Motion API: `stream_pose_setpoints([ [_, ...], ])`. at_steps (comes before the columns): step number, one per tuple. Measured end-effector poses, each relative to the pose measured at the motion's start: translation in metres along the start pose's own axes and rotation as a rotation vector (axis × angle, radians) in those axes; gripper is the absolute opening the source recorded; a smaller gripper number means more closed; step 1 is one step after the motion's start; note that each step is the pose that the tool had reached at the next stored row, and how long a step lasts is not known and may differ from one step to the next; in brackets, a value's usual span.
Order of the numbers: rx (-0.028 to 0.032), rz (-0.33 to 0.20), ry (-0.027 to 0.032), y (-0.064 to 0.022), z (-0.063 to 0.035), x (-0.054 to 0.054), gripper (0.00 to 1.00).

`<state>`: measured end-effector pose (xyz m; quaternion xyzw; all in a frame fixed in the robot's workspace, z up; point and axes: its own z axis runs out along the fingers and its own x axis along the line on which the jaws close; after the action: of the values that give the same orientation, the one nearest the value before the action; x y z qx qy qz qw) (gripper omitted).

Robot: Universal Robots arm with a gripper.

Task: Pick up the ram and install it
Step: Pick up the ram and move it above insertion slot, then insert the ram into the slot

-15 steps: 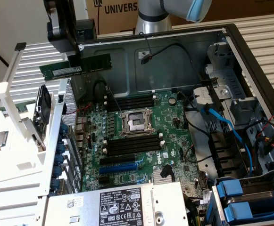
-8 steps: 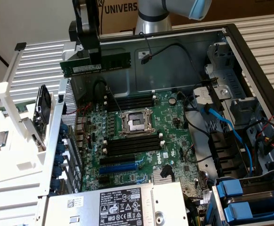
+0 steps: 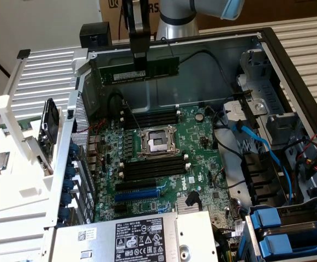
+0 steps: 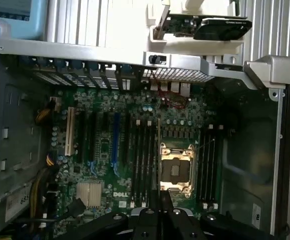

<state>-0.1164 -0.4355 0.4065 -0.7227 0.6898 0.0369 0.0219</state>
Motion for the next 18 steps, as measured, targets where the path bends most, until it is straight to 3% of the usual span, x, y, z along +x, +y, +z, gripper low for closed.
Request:
stream_pose_setpoints([
  [2, 0.0001, 0.004, -0.0001, -0.0076, -0.0001, 0.001, 0.12],
  [5, 0.0026, 0.035, -0.0007, -0.0101, 0.001, -0.001, 0.12],
  [6, 0.0029, 0.039, 0.0001, -0.0116, 0.0036, -0.011, 0.12],
  [18, 0.0032, 0.042, 0.0009, -0.0128, 0.0039, -0.013, 0.12],
])
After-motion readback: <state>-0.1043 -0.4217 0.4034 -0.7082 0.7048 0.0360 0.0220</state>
